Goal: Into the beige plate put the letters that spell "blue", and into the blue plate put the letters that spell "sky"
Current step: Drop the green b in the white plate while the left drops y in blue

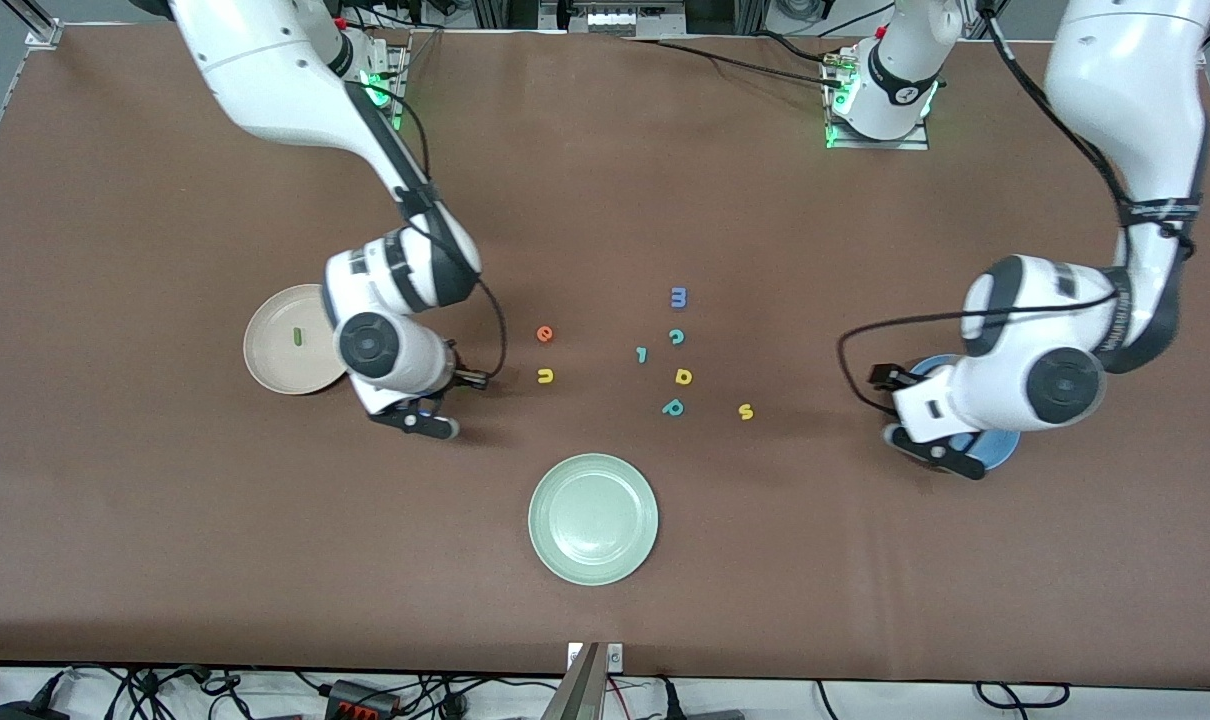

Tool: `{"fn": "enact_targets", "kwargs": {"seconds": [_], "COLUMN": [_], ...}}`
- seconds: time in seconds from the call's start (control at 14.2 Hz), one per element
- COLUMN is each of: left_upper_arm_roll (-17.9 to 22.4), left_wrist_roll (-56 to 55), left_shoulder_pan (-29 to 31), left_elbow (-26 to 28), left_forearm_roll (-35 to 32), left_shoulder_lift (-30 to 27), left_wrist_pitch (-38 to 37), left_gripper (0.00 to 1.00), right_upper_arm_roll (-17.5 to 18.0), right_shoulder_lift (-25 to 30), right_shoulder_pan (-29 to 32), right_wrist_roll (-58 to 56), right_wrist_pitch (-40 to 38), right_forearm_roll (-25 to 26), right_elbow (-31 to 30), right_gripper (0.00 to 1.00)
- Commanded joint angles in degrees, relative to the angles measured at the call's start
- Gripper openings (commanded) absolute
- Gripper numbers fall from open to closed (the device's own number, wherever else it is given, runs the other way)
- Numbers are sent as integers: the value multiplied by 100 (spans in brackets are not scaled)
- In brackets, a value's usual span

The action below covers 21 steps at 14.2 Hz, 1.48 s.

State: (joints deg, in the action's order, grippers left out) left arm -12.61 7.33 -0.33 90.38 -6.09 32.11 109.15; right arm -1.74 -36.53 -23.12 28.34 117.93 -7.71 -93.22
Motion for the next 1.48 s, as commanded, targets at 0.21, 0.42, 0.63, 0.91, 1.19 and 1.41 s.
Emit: {"fn": "enact_targets", "kwargs": {"seconds": [0.21, 0.42, 0.63, 0.91, 1.19, 1.41], "left_upper_arm_roll": [30, 30, 22, 13, -66, -75], "left_wrist_roll": [-3477, -4195, -4204, -4204, -4196, -4195], "left_shoulder_pan": [-924, -1127, -1154, -1224, -1198, -1207], "left_elbow": [-65, -4, 49, 76, 102, 146], "left_forearm_roll": [-41, -33, -33, -33, -33, -33], "left_shoulder_lift": [760, 919, 1043, 1157, 1227, 1236], "left_wrist_pitch": [992, 1530, 1926, 2163, 2181, 2181], "left_gripper": [100, 100, 100, 76, 71, 55], "right_upper_arm_roll": [77, 69, 68, 60, -37, 16], "right_shoulder_lift": [575, 901, 1069, 1086, 1305, 1280], "right_shoulder_pan": [1264, 1704, 1784, 1855, 1811, 1418], "right_wrist_roll": [-1707, -2340, -2526, -2922, -2826, -2668], "right_wrist_pitch": [-1272, -1176, -782, 142, 29, -174], "right_forearm_roll": [51, 51, 77, 95, 86, 51], "right_elbow": [-555, -1231, -1785, -2402, -2166, -1631], "right_gripper": [14, 14, 14, 17, 100, 100]}}
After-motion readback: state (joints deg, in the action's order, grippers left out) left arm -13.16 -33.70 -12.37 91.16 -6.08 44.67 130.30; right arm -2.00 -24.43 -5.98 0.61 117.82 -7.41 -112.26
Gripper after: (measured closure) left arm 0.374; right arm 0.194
